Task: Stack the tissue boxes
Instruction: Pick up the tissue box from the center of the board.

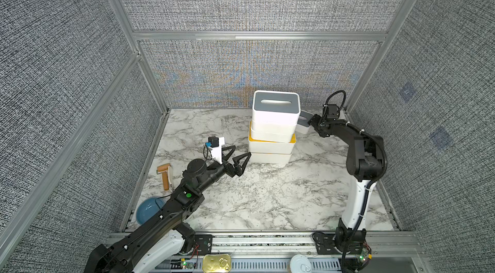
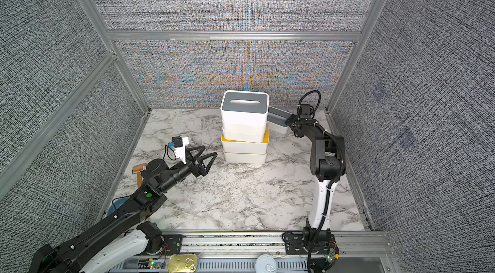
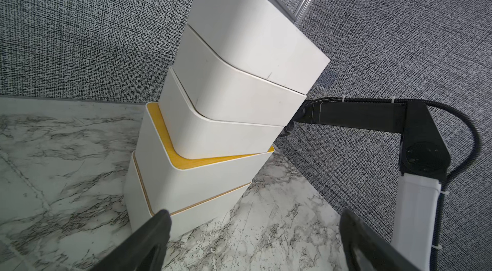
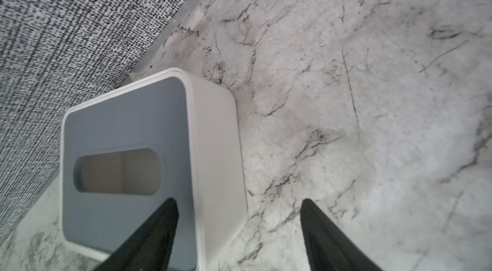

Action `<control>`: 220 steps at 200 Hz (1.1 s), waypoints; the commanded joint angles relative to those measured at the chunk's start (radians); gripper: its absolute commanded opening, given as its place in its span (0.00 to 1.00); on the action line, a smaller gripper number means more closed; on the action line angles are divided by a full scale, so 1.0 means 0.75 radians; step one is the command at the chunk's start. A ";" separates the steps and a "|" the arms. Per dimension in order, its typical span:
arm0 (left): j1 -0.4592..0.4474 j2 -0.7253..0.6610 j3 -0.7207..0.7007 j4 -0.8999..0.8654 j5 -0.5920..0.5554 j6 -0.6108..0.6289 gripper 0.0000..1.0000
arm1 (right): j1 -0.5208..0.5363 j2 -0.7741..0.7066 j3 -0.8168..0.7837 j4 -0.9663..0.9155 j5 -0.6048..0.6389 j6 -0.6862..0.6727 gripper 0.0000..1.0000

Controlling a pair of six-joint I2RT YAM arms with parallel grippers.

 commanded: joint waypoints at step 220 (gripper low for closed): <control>-0.001 -0.016 -0.123 0.154 0.020 -0.007 0.99 | 0.104 0.177 0.324 -0.331 -0.062 0.963 0.79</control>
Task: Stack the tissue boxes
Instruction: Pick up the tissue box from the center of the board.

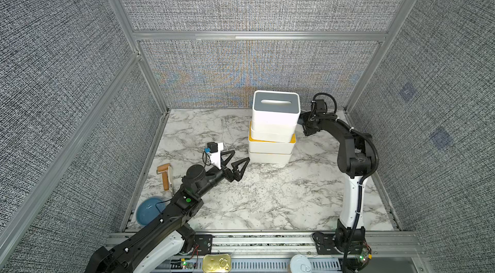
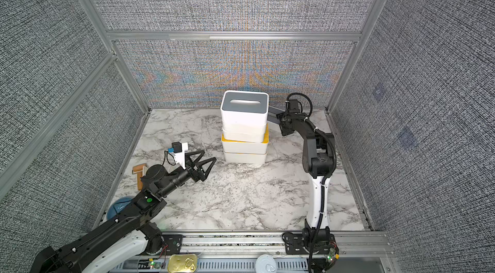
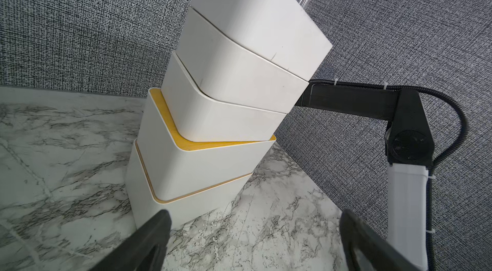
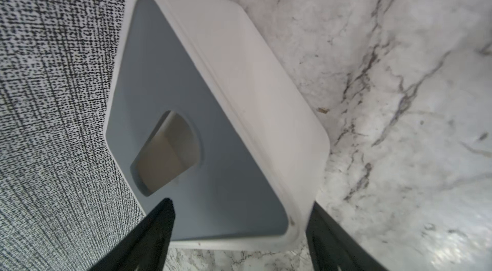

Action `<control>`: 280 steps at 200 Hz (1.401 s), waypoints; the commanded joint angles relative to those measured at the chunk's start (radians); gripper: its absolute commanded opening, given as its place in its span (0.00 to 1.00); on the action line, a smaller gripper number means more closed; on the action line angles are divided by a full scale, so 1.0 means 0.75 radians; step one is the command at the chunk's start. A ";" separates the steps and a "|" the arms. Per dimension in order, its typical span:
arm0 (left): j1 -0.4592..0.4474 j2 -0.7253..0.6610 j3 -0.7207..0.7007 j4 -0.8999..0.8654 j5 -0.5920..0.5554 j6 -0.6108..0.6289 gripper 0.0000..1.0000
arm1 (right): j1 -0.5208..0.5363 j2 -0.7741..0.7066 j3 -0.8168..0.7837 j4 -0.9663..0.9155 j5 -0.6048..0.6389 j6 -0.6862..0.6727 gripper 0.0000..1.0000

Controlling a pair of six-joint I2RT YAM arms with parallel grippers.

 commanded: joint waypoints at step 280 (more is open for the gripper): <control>0.000 0.052 -0.030 0.116 0.018 -0.016 0.99 | -0.069 0.292 0.491 -0.580 0.050 0.373 0.80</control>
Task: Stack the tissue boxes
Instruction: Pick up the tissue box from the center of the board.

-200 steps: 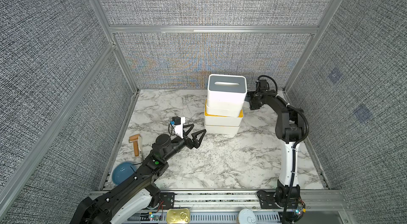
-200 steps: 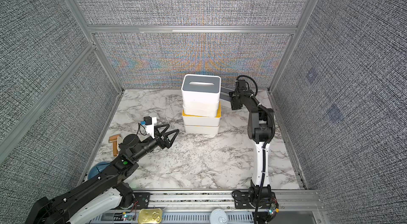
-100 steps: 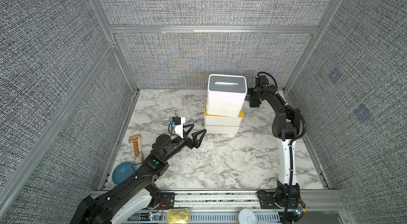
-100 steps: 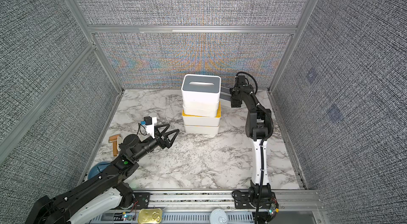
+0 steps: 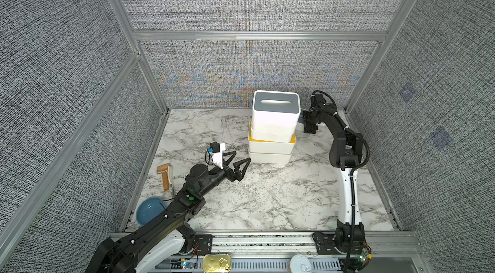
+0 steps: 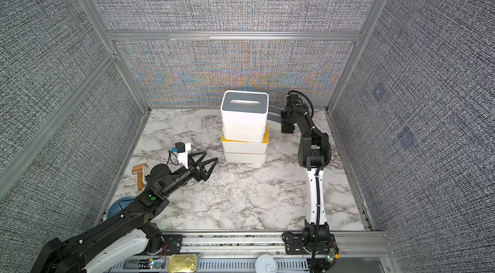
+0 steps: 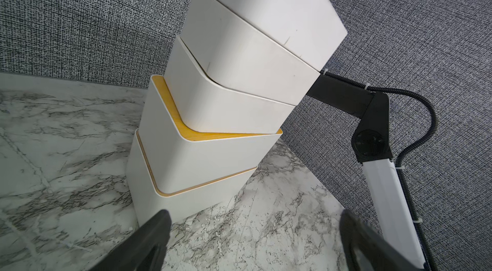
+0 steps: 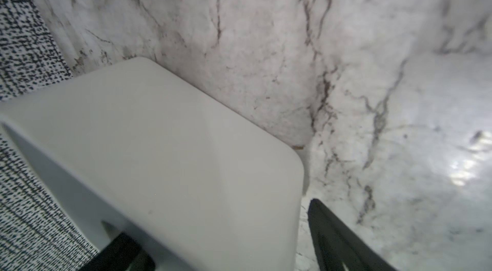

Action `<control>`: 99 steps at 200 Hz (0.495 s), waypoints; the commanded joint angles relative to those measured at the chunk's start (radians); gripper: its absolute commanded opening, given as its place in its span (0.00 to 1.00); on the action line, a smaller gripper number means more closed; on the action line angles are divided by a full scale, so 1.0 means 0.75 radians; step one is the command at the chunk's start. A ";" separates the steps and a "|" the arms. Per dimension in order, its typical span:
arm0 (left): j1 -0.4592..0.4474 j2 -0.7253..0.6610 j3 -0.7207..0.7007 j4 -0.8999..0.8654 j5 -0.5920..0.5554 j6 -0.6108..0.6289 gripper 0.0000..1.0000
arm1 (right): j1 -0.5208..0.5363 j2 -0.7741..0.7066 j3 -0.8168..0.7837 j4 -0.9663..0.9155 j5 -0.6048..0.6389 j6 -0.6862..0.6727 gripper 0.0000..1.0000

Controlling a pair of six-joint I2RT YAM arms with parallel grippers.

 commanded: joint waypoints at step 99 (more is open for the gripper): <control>-0.001 -0.013 -0.068 0.161 0.053 -0.083 0.99 | -0.236 -0.536 -0.861 0.301 0.057 -0.299 0.55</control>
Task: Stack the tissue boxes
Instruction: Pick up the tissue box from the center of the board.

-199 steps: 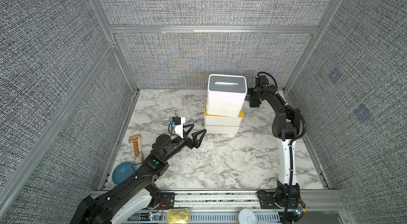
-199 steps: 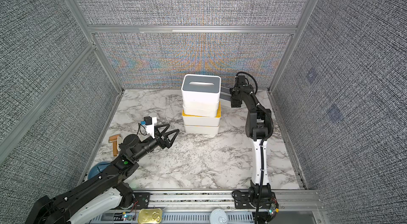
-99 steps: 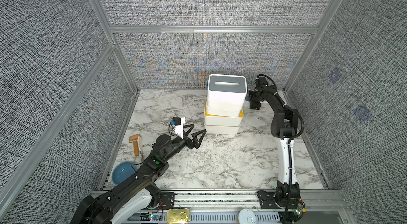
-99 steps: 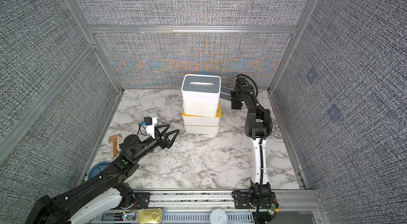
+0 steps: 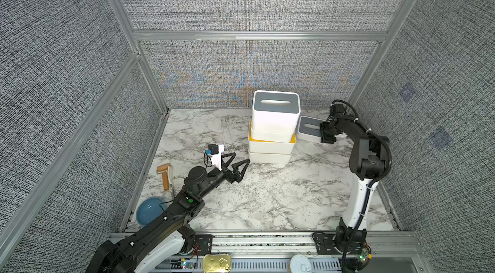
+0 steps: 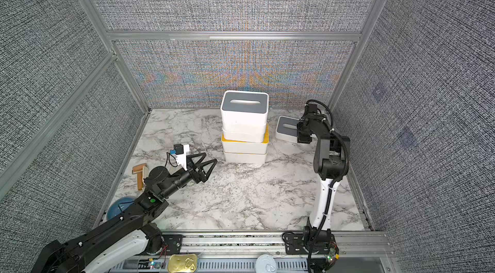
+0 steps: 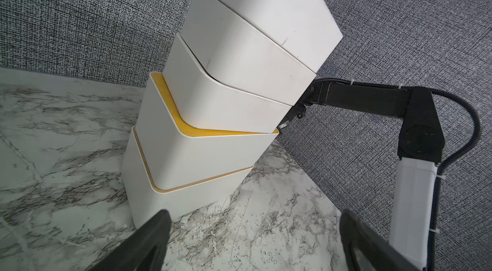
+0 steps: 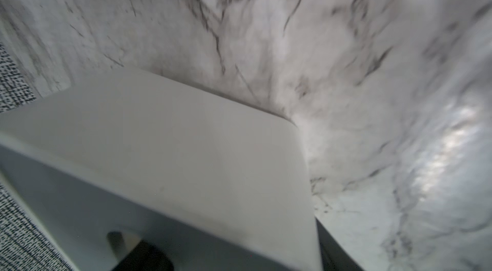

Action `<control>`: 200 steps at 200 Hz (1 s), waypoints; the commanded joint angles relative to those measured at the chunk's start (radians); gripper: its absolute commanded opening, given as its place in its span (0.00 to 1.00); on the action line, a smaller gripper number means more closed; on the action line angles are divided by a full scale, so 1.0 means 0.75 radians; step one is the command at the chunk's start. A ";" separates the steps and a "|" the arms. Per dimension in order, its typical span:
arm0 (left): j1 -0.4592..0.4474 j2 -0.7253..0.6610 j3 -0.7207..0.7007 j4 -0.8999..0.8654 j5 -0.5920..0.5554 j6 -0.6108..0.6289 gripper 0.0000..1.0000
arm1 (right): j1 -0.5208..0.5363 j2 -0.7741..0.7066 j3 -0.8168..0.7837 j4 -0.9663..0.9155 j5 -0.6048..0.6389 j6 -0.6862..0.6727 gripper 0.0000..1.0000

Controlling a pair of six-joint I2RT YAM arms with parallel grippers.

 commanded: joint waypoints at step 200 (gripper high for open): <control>-0.001 0.035 -0.121 0.209 0.113 -0.078 0.99 | -0.110 -0.651 -0.692 0.404 -0.154 -0.197 0.43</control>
